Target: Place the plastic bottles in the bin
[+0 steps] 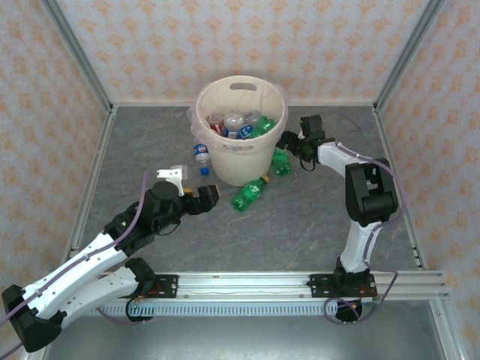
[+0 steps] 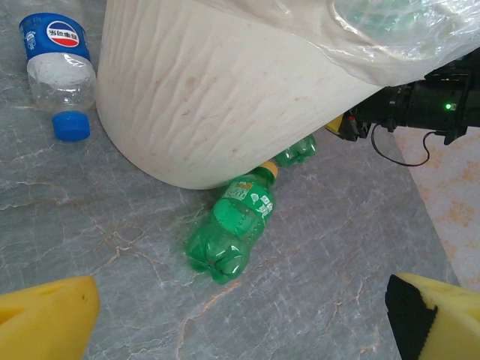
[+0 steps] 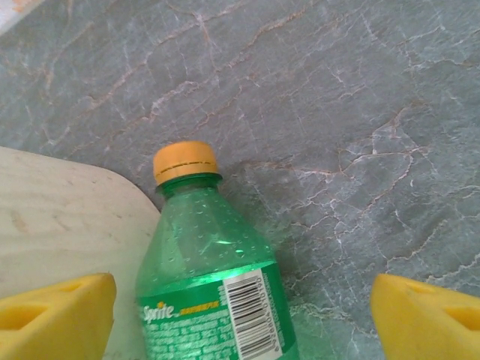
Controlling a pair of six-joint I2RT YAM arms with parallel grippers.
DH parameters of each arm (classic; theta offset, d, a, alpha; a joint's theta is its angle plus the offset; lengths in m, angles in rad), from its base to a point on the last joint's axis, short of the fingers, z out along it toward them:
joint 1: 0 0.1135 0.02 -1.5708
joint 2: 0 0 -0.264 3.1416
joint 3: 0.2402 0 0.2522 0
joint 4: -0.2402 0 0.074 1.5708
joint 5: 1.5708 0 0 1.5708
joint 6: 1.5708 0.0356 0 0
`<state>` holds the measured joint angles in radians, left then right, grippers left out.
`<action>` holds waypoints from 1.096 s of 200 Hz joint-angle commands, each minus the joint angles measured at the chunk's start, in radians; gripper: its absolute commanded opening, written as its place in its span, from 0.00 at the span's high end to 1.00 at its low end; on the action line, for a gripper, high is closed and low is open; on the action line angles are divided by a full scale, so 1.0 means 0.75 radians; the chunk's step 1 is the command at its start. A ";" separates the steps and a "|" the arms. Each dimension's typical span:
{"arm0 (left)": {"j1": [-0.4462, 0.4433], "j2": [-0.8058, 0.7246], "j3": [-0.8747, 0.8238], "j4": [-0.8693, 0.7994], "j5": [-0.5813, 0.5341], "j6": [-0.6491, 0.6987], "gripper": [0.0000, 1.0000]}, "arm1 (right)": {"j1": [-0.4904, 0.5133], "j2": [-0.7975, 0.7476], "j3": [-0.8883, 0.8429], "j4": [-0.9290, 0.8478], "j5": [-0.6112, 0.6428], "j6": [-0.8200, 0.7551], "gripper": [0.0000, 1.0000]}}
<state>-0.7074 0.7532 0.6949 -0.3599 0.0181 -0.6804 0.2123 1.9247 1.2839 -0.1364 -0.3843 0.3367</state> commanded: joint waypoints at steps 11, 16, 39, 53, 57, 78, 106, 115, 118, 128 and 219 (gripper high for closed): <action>-0.008 -0.035 0.023 -0.044 -0.040 0.025 0.01 | -0.001 0.050 0.050 -0.084 -0.060 -0.046 0.13; -0.008 -0.038 0.021 -0.045 -0.042 0.027 0.01 | -0.001 0.050 0.044 -0.080 -0.063 -0.047 0.12; -0.008 -0.039 0.029 -0.059 -0.042 0.034 0.01 | -0.002 0.050 0.032 -0.084 -0.083 -0.059 0.12; -0.007 -0.041 0.033 -0.064 -0.046 0.040 0.01 | -0.002 0.050 0.022 -0.096 -0.078 -0.070 0.13; -0.007 -0.041 0.033 -0.064 -0.050 0.040 0.01 | -0.001 0.046 0.017 -0.098 -0.058 -0.069 0.13; -0.008 -0.042 0.024 -0.056 -0.057 0.041 0.01 | -0.001 0.002 -0.035 -0.098 0.056 -0.069 0.13; -0.007 -0.045 0.000 -0.048 -0.061 0.038 0.01 | -0.001 -0.102 -0.141 -0.071 0.154 -0.061 0.13; -0.008 -0.044 -0.005 -0.046 -0.059 0.036 0.01 | -0.001 -0.143 -0.182 -0.051 0.166 -0.059 0.13; -0.008 -0.044 -0.004 -0.042 -0.058 0.036 0.01 | -0.001 -0.155 -0.194 -0.044 0.169 -0.057 0.13; -0.008 -0.045 -0.008 -0.044 -0.055 0.034 0.01 | -0.001 -0.187 -0.227 -0.032 0.169 -0.056 0.13; -0.008 -0.121 -0.070 -0.034 -0.091 0.059 0.01 | 0.016 -0.244 -0.334 -0.120 0.250 -0.057 0.16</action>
<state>-0.7074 0.6704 0.6575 -0.3817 -0.0238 -0.6537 0.2134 1.7695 1.0660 -0.1600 -0.2695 0.3088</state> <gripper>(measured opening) 0.991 0.846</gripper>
